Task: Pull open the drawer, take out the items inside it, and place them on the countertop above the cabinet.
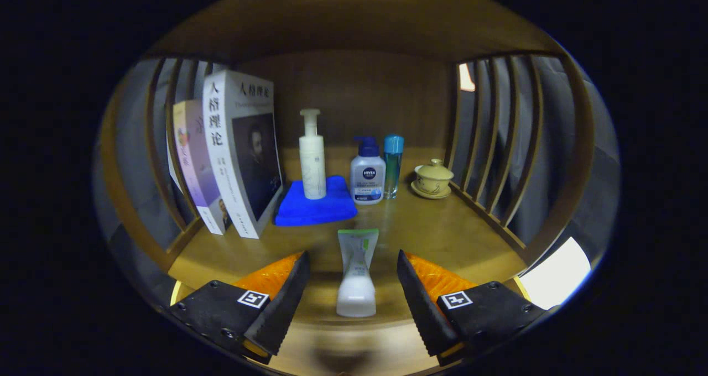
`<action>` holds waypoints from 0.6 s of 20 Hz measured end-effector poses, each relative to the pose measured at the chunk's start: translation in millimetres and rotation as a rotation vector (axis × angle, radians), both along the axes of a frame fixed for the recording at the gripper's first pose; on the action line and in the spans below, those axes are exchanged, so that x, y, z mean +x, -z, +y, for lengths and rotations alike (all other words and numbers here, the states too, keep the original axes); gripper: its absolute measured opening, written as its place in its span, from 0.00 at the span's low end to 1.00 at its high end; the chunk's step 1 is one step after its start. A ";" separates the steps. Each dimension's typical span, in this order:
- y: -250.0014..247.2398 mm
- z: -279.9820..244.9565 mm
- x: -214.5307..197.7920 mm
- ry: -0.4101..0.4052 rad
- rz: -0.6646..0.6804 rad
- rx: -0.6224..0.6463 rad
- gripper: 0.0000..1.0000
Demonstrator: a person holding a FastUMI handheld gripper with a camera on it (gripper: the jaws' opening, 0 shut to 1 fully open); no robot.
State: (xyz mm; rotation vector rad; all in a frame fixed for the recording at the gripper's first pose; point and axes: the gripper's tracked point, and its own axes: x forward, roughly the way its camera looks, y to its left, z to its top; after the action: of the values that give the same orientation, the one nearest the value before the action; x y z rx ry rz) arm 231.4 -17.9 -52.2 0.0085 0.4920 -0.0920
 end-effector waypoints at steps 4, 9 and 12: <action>-18.5 0.5 -42.9 0.013 -0.079 -0.015 0.97; -31.4 3.3 -95.6 0.019 -0.178 -0.030 0.97; -29.3 11.1 -127.5 0.014 -0.211 -0.008 0.97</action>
State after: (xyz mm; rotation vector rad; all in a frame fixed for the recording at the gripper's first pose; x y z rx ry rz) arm 103.9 -6.8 -22.9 0.0140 0.2811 -0.1059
